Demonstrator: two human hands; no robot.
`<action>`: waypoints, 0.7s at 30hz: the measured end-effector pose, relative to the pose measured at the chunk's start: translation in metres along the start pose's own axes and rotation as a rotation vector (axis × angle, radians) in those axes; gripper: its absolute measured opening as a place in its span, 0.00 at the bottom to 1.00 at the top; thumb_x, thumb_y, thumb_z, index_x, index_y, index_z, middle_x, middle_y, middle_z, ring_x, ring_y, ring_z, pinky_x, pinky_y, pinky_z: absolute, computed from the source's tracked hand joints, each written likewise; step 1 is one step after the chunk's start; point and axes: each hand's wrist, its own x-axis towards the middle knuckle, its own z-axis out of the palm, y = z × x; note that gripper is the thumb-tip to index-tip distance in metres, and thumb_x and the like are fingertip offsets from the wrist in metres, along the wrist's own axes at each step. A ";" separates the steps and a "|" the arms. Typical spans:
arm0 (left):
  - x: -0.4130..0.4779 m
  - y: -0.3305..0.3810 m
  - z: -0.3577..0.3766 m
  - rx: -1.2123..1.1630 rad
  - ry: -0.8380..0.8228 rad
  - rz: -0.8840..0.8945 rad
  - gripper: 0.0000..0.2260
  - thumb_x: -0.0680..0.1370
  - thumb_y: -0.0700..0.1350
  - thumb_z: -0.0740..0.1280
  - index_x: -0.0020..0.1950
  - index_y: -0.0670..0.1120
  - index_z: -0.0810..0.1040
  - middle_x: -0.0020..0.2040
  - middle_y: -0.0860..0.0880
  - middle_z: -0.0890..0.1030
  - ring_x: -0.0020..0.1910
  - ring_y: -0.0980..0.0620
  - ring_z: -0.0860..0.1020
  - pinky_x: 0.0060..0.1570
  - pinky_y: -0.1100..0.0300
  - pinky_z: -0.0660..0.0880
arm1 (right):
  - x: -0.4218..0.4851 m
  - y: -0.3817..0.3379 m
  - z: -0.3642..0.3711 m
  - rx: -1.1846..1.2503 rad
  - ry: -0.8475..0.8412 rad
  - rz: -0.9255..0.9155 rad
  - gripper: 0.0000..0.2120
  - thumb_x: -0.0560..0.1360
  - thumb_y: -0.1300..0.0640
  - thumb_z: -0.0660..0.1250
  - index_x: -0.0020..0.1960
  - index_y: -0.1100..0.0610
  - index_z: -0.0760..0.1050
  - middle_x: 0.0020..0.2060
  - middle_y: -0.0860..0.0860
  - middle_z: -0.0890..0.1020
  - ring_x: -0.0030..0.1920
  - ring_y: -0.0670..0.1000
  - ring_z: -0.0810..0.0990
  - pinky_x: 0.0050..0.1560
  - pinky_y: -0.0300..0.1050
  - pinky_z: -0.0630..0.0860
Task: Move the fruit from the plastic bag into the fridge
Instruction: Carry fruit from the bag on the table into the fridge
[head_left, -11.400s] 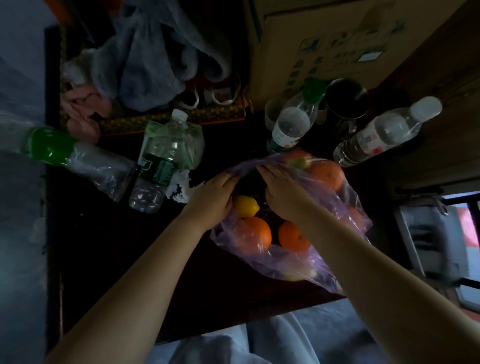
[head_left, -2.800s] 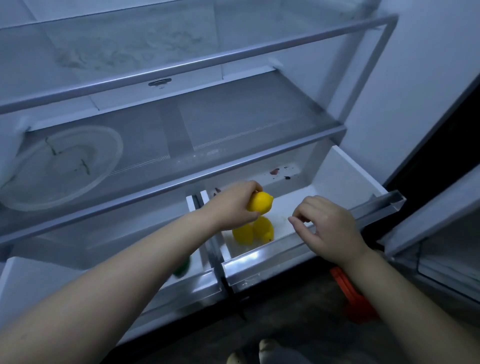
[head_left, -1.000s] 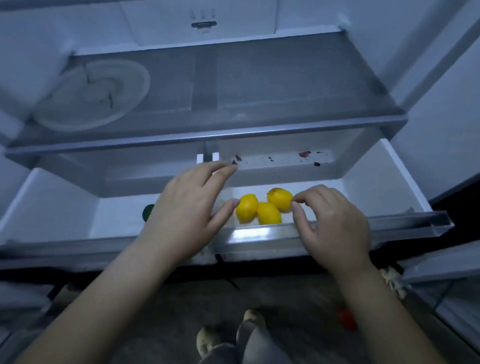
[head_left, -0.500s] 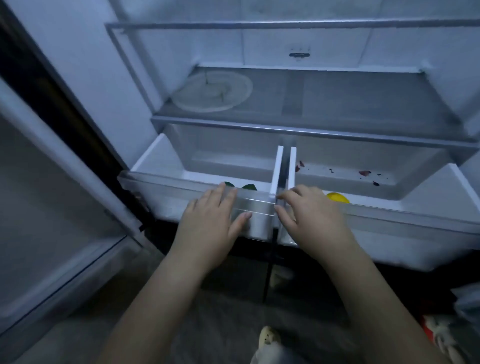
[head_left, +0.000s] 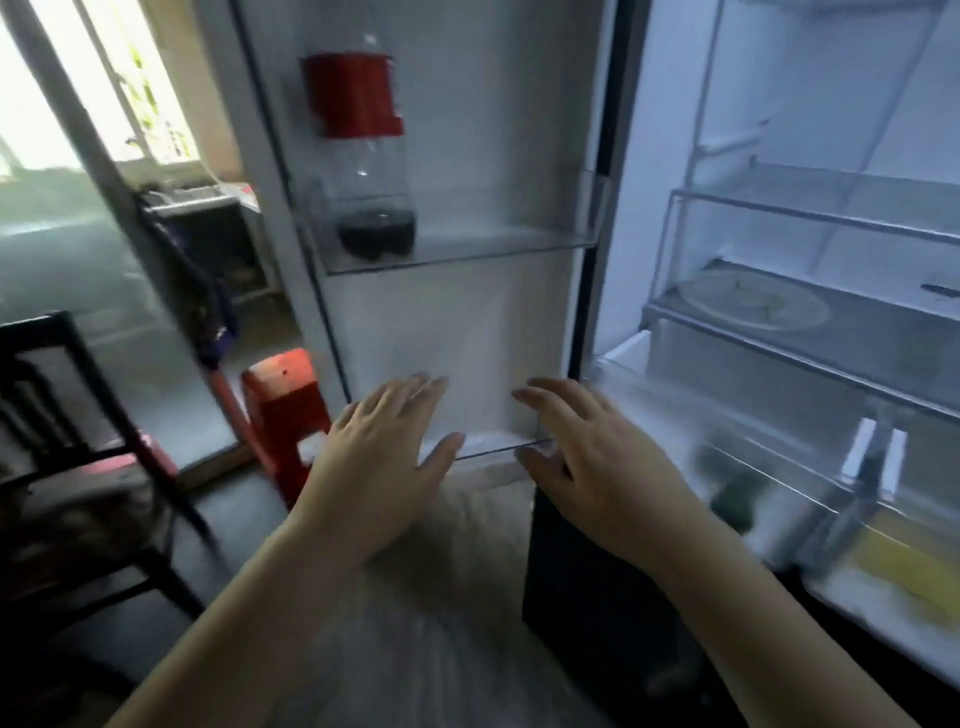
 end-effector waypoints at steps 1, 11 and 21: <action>-0.013 -0.019 -0.013 0.020 0.031 -0.042 0.27 0.76 0.61 0.52 0.71 0.49 0.68 0.69 0.50 0.71 0.68 0.50 0.69 0.65 0.53 0.65 | 0.012 -0.020 0.004 0.020 -0.022 -0.075 0.25 0.78 0.43 0.56 0.73 0.47 0.59 0.72 0.45 0.62 0.71 0.47 0.61 0.68 0.41 0.61; -0.181 -0.157 -0.121 0.249 0.188 -0.567 0.27 0.75 0.61 0.53 0.67 0.48 0.73 0.65 0.48 0.76 0.64 0.47 0.74 0.63 0.50 0.70 | 0.102 -0.220 0.061 0.198 -0.137 -0.637 0.28 0.76 0.42 0.59 0.74 0.44 0.56 0.73 0.43 0.61 0.72 0.46 0.60 0.68 0.42 0.64; -0.324 -0.206 -0.133 0.365 0.249 -1.055 0.31 0.75 0.64 0.47 0.73 0.51 0.65 0.71 0.53 0.68 0.71 0.54 0.64 0.67 0.56 0.62 | 0.118 -0.379 0.150 0.404 -0.288 -1.069 0.25 0.76 0.45 0.60 0.71 0.50 0.65 0.67 0.45 0.70 0.67 0.47 0.68 0.64 0.40 0.69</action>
